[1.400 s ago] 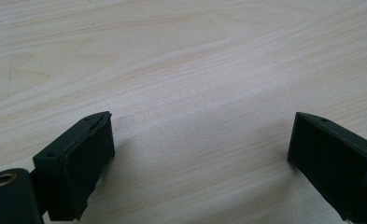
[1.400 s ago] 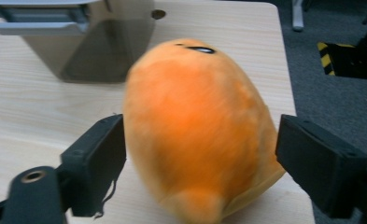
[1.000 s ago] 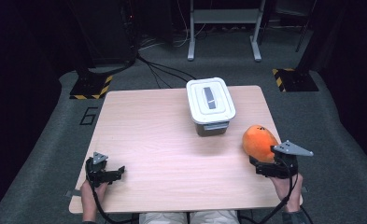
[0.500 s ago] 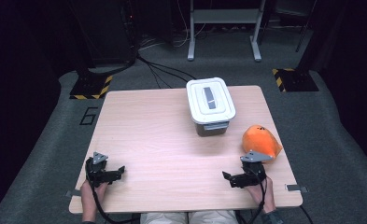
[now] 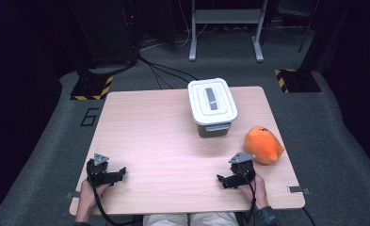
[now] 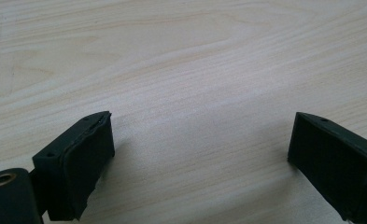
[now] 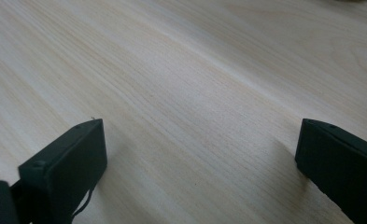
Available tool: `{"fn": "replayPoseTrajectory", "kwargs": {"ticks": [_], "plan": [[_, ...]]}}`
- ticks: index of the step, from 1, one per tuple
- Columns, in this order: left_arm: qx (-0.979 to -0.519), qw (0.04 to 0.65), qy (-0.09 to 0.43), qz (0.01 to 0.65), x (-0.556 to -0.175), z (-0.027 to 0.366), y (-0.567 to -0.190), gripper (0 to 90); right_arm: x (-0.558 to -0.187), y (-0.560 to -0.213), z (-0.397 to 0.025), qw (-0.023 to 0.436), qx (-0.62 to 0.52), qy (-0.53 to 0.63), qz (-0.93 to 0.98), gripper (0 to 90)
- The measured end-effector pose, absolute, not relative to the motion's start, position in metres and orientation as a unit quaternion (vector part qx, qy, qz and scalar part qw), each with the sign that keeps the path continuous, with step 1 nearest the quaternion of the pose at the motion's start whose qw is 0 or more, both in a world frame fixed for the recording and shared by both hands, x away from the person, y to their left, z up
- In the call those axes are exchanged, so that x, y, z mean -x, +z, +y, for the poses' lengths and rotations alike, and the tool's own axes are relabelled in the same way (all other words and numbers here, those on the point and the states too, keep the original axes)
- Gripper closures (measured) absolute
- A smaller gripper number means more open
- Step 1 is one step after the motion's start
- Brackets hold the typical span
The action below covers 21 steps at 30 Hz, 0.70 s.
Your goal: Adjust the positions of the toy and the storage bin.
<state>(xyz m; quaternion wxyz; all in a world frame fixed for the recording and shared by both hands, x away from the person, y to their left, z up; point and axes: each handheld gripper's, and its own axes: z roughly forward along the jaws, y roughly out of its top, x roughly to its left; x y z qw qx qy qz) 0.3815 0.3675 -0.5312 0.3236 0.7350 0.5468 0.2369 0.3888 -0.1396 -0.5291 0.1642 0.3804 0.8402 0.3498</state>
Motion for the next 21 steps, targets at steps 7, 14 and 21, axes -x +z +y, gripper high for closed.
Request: {"fn": "replayPoseTrajectory", "kwargs": {"ticks": [7, 14, 21], "plan": [[-0.729, 0.316, 0.233, 0.561, -0.382, 0.365, -0.530, 4.2, -0.389, -0.529, -0.139, 0.160, -0.378, 0.350, 0.842, 0.6], [-0.716, 0.349, 0.218, 0.564, -0.387, 0.356, -0.520, 2.6, -0.389, -0.529, -0.139, 0.159, -0.379, 0.350, 0.842, 0.6], [-0.720, 0.371, 0.207, 0.549, -0.396, 0.339, -0.499, 2.3, -0.390, -0.529, -0.139, 0.160, -0.379, 0.350, 0.842, 0.6]]}}
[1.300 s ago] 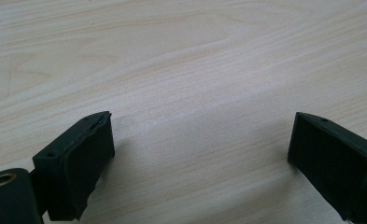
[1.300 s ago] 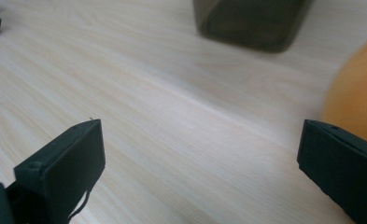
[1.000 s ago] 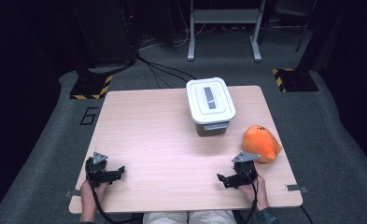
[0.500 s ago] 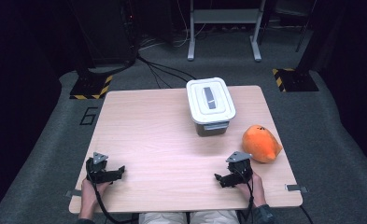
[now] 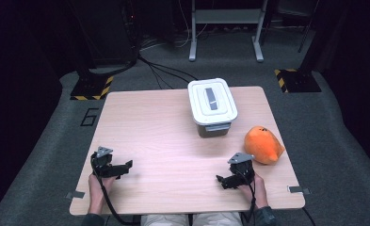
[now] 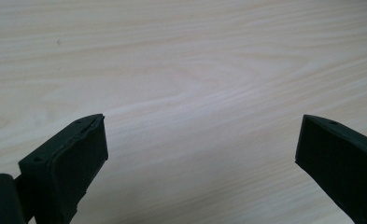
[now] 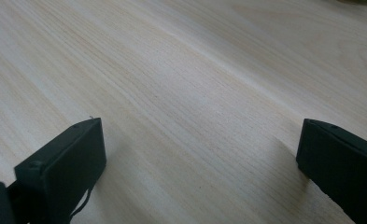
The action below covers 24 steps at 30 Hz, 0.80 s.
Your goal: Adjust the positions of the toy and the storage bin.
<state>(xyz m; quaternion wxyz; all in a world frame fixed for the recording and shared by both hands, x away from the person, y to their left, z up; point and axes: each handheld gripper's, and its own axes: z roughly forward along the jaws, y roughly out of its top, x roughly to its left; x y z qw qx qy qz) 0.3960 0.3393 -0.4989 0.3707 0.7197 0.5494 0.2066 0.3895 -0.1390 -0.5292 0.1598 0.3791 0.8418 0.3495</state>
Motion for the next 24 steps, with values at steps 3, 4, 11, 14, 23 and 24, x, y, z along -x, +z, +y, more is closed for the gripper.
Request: {"fn": "replayPoseTrajectory", "kwargs": {"ticks": [3, 4, 11, 14, 23, 24], "plan": [[-0.723, 0.380, 0.205, 0.540, -0.401, 0.330, -0.491, 2.3, -0.390, -0.529, -0.139, 0.159, -0.379, 0.349, 0.842, 0.6], [-0.724, 0.381, 0.204, 0.538, -0.403, 0.327, -0.489, 2.3, -0.390, -0.529, -0.139, 0.159, -0.379, 0.349, 0.842, 0.6], [-0.730, 0.393, 0.199, 0.522, -0.416, 0.303, -0.473, 2.5, -0.390, -0.529, -0.139, 0.157, -0.381, 0.351, 0.841, 1.1], [-0.739, 0.392, 0.197, 0.510, -0.423, 0.291, -0.466, 2.8, -0.390, -0.529, -0.140, 0.158, -0.379, 0.351, 0.841, 1.1], [-0.753, 0.400, 0.194, 0.485, -0.439, 0.260, -0.449, 3.4, -0.390, -0.529, -0.140, 0.158, -0.381, 0.352, 0.840, 1.7], [-0.753, 0.401, 0.193, 0.484, -0.441, 0.257, -0.447, 3.5, -0.390, -0.529, -0.140, 0.158, -0.381, 0.353, 0.840, 1.7]]}}
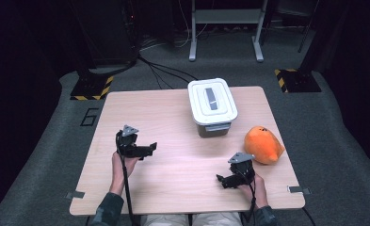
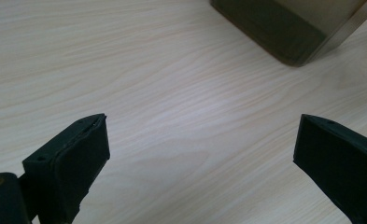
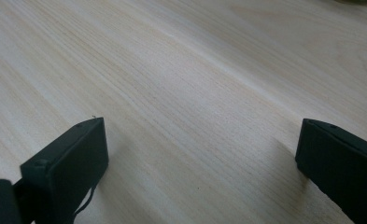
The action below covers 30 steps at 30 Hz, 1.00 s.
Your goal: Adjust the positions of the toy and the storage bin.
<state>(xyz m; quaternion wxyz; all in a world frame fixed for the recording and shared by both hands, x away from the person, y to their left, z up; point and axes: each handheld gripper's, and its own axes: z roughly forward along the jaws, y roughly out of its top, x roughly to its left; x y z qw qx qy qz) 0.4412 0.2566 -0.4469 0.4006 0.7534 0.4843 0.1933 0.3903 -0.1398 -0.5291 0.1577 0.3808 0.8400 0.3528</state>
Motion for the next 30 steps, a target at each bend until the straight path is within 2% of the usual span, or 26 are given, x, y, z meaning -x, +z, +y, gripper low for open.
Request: {"fn": "replayPoseTrajectory", "kwargs": {"ticks": [30], "plan": [[-0.769, 0.408, 0.191, 0.453, -0.496, 0.191, -0.407, 4.1, -0.390, -0.529, -0.140, 0.161, -0.380, 0.353, 0.840, 2.3]]}}
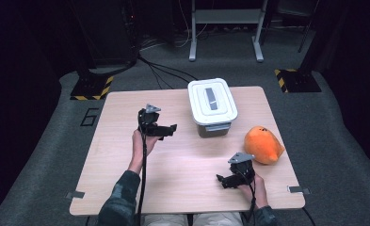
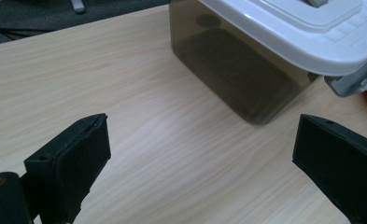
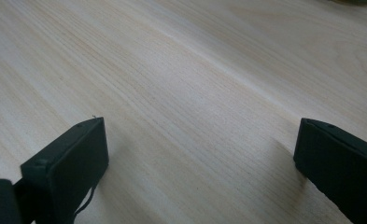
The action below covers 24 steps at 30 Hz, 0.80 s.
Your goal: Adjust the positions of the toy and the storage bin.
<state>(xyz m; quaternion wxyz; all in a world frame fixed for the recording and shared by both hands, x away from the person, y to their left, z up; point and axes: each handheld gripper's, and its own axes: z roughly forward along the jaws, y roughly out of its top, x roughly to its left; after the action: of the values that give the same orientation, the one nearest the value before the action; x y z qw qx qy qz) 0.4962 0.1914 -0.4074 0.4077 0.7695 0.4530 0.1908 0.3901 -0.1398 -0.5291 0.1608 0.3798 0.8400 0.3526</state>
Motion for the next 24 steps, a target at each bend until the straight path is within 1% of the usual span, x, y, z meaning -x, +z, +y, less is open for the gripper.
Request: {"fn": "replayPoseTrajectory", "kwargs": {"ticks": [7, 12, 18, 24], "plan": [[-0.768, 0.418, 0.190, 0.446, -0.510, 0.174, -0.392, 3.6, -0.390, -0.529, -0.140, 0.161, -0.379, 0.353, 0.840, 2.4], [-0.774, 0.412, 0.196, 0.438, -0.518, 0.157, -0.383, 3.0, -0.390, -0.529, -0.140, 0.160, -0.381, 0.354, 0.839, 2.6], [-0.783, 0.403, 0.197, 0.431, -0.529, 0.140, -0.377, 2.6, -0.390, -0.529, -0.140, 0.159, -0.381, 0.355, 0.839, 2.9], [-0.783, 0.399, 0.196, 0.435, -0.539, 0.123, -0.378, 2.9, -0.390, -0.529, -0.140, 0.160, -0.379, 0.356, 0.839, 3.3]]}}
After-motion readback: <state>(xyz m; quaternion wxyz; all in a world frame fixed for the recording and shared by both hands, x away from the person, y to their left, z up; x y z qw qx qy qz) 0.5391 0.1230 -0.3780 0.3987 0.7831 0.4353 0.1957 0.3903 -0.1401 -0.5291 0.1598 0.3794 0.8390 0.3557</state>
